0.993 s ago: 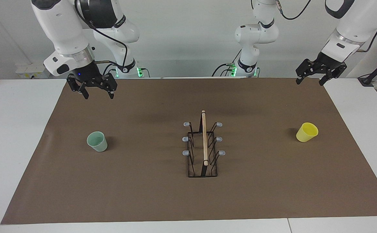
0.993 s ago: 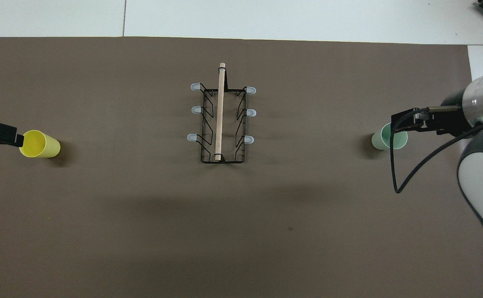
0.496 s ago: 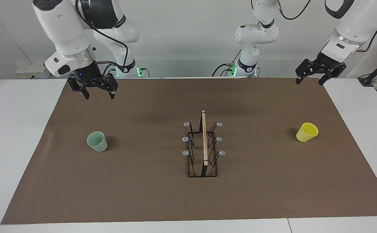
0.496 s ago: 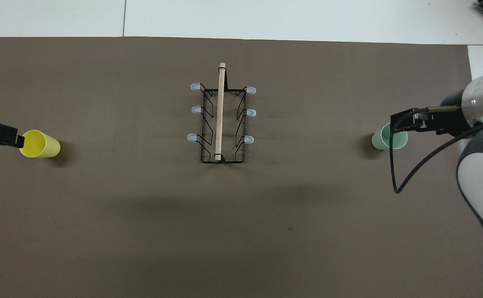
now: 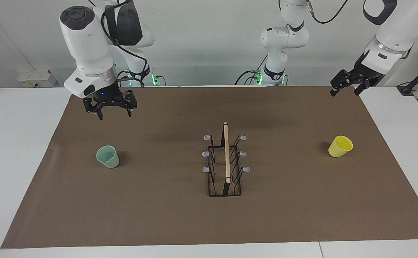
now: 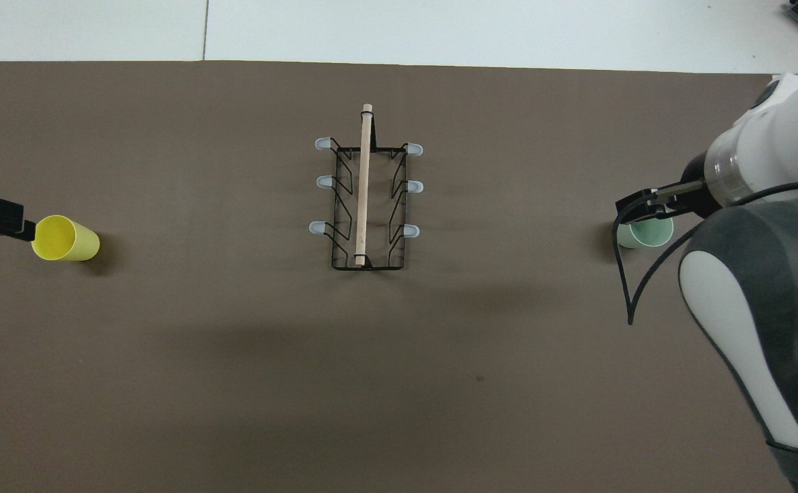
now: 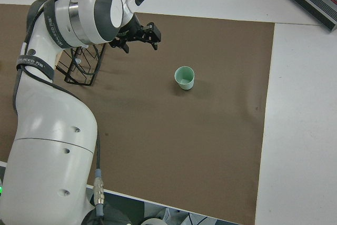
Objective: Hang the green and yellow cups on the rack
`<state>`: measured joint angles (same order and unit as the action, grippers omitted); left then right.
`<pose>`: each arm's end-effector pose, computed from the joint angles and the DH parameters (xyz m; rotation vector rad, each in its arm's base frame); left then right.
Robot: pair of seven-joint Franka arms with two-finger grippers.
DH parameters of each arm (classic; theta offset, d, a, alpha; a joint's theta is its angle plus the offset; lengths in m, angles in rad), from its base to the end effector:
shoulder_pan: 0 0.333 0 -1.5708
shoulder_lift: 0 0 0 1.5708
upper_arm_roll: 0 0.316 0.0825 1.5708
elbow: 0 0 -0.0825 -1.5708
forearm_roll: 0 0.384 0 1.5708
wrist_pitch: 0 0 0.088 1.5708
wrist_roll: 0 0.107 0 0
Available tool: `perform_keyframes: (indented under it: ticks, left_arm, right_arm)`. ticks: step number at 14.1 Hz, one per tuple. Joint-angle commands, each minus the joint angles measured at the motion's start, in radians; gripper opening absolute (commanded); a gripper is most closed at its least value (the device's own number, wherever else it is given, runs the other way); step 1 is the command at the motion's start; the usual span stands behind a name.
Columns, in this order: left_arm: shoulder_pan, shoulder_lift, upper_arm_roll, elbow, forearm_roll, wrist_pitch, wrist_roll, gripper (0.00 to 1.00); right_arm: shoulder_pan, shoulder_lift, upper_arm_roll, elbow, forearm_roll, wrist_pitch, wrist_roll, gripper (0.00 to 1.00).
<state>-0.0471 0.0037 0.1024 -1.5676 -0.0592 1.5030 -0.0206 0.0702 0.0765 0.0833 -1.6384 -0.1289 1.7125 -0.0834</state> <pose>0.5477 0.0235 0.6184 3.0778 0.1138 -0.1036 0.5813 0.0762 0.5619 2.9959 0.3841 0.0033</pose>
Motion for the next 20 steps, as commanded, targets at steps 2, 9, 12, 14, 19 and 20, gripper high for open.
perform_keyframes:
  ticks: [2,9,12,14,19,20]
  left_arm:
    - [-0.017,0.076,0.100,0.011,-0.051,0.009,-0.155,1.00]
    - [-0.020,0.042,0.204,-0.127,-0.025,0.227,-0.266,1.00]
    - [-0.020,0.061,0.212,-0.129,-0.051,0.214,-0.321,1.00]
    - [-0.022,0.110,0.255,-0.117,-0.108,0.212,-0.399,1.00]
    - [-0.033,0.281,0.385,-0.059,-0.304,0.197,-0.622,1.00]
    - [-0.033,0.350,0.422,-0.023,-0.365,0.178,-0.671,1.00]
  right_arm:
    - [0.025,0.023,0.004,-0.055,-0.150,0.041,-0.240,1.00]
    - [0.103,0.019,0.004,-0.156,-0.409,0.025,-0.435,1.00]
    - [0.115,0.019,0.004,-0.172,-0.422,0.024,-0.463,1.00]
    - [0.129,0.020,0.004,-0.175,-0.507,-0.010,-0.612,1.00]
    - [0.163,0.000,0.004,-0.270,-0.661,0.061,-0.855,1.00]
    - [0.158,0.003,0.004,-0.268,-0.663,0.070,-0.855,1.00]
